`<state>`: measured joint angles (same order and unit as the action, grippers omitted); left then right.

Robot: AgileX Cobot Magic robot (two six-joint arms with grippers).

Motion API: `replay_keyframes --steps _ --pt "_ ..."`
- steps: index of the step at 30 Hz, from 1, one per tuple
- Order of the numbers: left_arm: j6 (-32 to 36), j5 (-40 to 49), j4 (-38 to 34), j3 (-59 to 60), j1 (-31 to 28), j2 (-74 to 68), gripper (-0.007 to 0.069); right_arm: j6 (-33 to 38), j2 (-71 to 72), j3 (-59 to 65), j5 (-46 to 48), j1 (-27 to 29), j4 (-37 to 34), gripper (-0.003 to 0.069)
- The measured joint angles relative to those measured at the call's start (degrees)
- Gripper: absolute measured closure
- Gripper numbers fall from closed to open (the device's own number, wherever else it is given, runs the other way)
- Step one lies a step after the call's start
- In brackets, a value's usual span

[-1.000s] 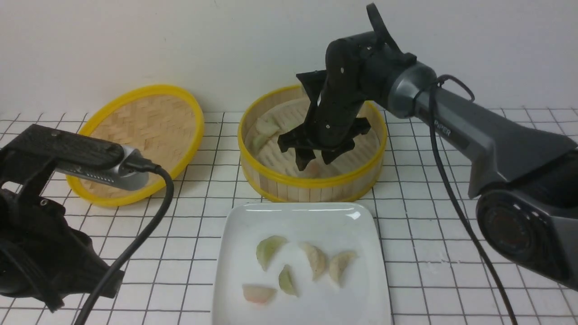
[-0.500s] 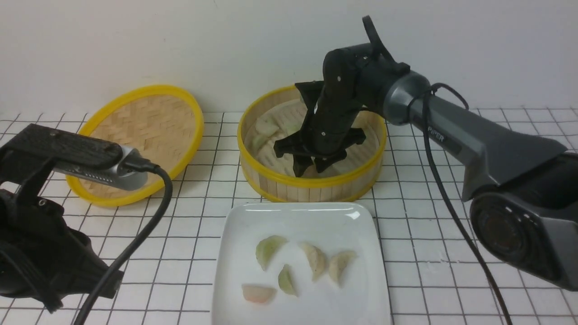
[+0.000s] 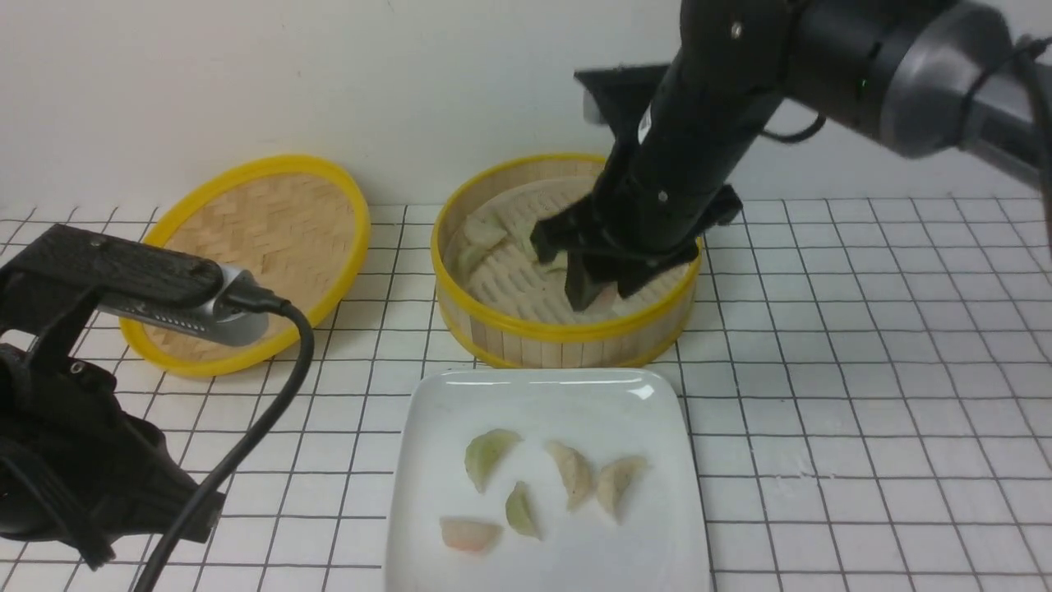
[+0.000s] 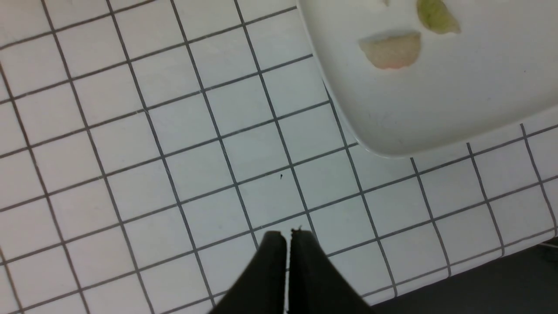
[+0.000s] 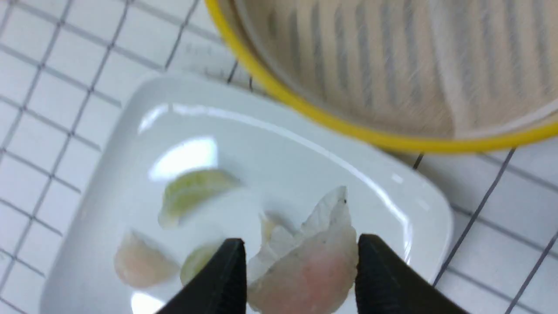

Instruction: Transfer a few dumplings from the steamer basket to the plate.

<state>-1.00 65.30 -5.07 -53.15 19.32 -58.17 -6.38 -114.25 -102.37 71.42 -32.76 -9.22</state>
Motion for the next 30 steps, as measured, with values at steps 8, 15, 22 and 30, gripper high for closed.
replay_keyframes --steps 8,15,22,30 --pt "0.1 -1.7 0.1 0.0 0.0 0.0 0.0631 1.2 -4.4 4.5 -1.1 -0.8 0.3 0.0344" --pt "0.1 -2.2 0.1 0.0 0.0 0.0 0.0631 0.0 -4.6 3.6 -1.1 -0.8 1.6 0.0141" --pt "0.1 -2.3 1.1 0.0 0.0 0.0 0.0631 0.6 -0.2 1.0 -0.9 -0.8 2.0 0.0146" --pt "0.1 -3.2 1.2 0.0 0.0 0.0 0.0631 0.6 26.6 5.3 -0.3 -0.8 5.3 0.0591"
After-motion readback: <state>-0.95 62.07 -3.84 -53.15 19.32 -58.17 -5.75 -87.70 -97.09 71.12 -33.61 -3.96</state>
